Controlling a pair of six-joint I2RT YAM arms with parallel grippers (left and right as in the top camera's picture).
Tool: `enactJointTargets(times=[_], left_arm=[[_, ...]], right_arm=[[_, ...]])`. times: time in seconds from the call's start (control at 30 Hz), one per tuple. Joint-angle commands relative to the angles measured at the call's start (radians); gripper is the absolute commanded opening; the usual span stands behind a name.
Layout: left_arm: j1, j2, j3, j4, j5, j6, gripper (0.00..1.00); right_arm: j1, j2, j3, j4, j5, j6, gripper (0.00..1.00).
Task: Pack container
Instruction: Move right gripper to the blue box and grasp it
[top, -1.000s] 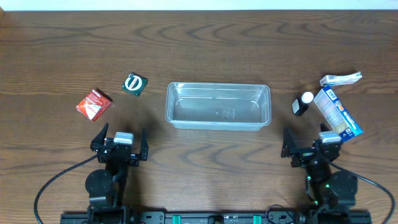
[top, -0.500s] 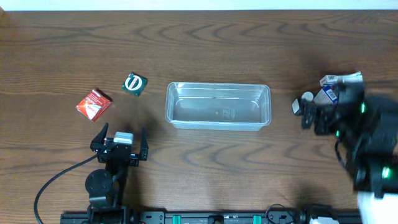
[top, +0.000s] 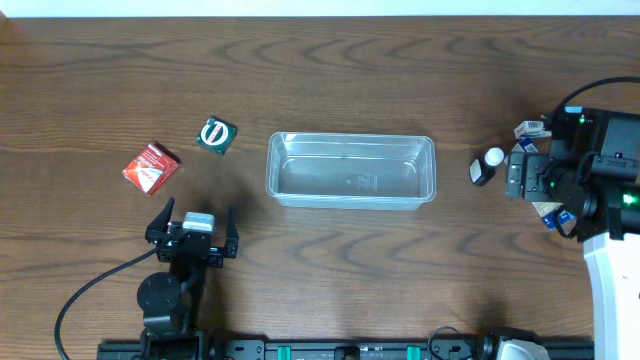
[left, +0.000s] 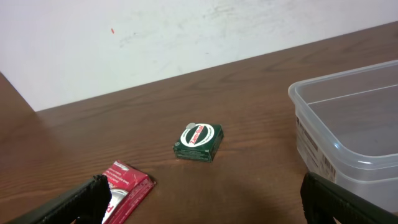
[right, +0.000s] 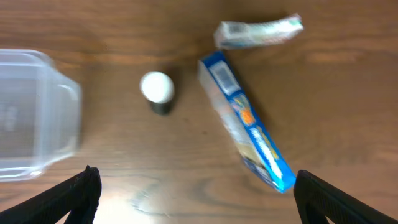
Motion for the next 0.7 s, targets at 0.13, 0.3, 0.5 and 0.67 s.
enactJointTargets(times=[0.13,0.3,0.5,0.67], left_arm=[[0.004,0.001,-0.018,-0.033,0.011,0.013,0.98],[0.004,0.001,-0.018,-0.033,0.011,0.013,0.98],[0.004,0.001,-0.018,-0.033,0.011,0.013,0.98],[0.004,0.001,-0.018,-0.033,0.011,0.013,0.98]], right_arm=[[-0.031,0.076,0.017,0.004,0.089,-0.011,0.98],[-0.031,0.172,0.017,0.027,0.141,-0.011,0.99],[-0.033,0.277,0.017,0.054,0.167,-0.011,0.99],[-0.071,0.328,0.017,0.074,0.174,-0.011,0.99]])
